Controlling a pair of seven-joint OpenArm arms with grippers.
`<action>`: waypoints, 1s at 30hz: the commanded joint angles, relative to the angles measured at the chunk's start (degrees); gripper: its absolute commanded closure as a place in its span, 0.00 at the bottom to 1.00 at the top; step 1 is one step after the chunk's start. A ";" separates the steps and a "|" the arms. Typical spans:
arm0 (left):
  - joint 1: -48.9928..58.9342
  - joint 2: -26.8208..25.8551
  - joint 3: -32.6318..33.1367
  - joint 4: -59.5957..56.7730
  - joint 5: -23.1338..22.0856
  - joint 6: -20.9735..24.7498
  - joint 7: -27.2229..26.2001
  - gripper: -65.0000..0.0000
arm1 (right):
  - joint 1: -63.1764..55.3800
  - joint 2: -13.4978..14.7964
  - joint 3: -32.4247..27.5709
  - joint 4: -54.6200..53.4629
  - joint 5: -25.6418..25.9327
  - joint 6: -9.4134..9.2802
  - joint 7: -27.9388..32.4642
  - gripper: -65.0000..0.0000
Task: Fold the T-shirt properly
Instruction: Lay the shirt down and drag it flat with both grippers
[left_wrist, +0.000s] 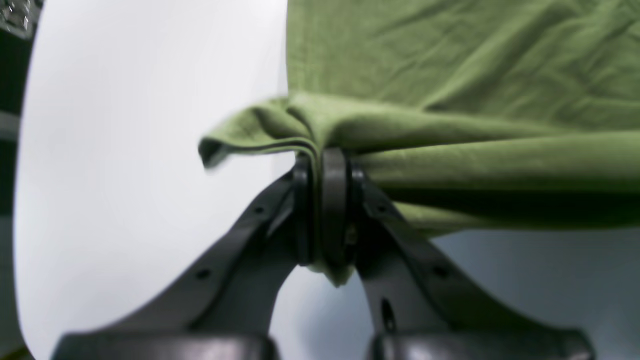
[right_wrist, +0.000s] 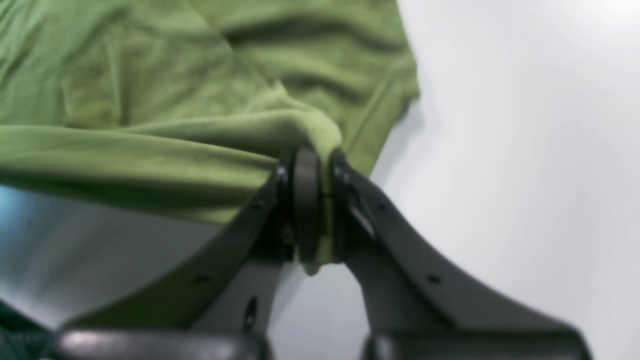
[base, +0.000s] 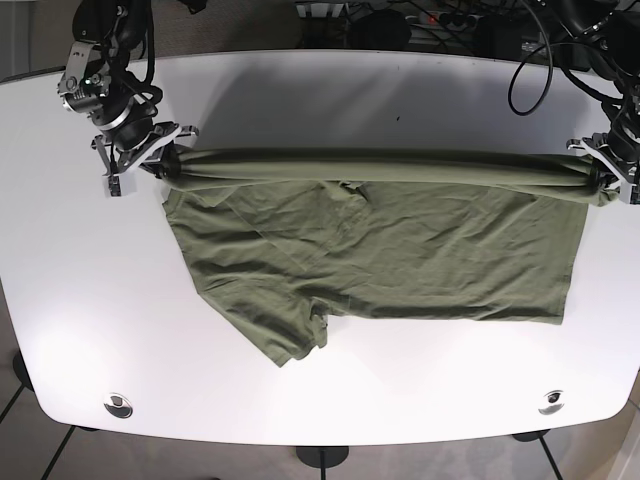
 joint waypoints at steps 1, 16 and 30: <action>0.30 -1.60 -0.62 -0.73 -0.24 0.53 -1.45 1.00 | -1.07 0.77 0.13 1.03 -0.06 0.00 1.39 0.97; 5.58 -9.69 -2.29 -4.25 -5.34 0.53 -3.56 0.31 | -10.91 4.90 0.66 2.70 0.47 1.06 1.48 0.28; 13.31 -2.22 3.07 3.05 4.95 0.53 -13.05 0.29 | -11.44 -0.90 10.68 2.70 0.21 13.37 -0.37 0.28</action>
